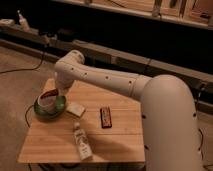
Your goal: Place the pepper in the ceramic cup
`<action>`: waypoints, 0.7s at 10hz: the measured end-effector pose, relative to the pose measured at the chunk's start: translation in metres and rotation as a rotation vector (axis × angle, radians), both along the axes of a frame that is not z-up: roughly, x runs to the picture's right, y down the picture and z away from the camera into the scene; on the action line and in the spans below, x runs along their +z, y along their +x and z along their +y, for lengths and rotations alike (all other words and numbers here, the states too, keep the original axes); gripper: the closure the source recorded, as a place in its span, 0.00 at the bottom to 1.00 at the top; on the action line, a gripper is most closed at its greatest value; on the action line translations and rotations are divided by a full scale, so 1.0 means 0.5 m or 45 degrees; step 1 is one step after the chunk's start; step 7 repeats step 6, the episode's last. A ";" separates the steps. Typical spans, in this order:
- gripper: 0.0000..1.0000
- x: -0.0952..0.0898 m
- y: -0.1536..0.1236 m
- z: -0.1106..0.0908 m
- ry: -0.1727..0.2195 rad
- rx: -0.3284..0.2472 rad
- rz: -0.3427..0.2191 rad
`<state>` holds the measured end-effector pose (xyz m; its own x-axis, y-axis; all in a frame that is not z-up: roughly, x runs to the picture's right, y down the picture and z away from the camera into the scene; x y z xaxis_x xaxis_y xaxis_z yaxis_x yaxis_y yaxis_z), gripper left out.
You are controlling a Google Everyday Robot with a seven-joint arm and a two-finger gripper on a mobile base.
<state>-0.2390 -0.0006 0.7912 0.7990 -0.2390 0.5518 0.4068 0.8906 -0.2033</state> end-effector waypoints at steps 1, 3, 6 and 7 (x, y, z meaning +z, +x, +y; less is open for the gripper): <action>0.20 0.000 0.002 -0.001 0.000 0.000 -0.001; 0.20 -0.003 0.005 -0.003 -0.004 0.006 -0.006; 0.20 -0.009 0.005 -0.007 -0.005 0.018 -0.014; 0.20 -0.009 0.005 -0.007 -0.005 0.018 -0.014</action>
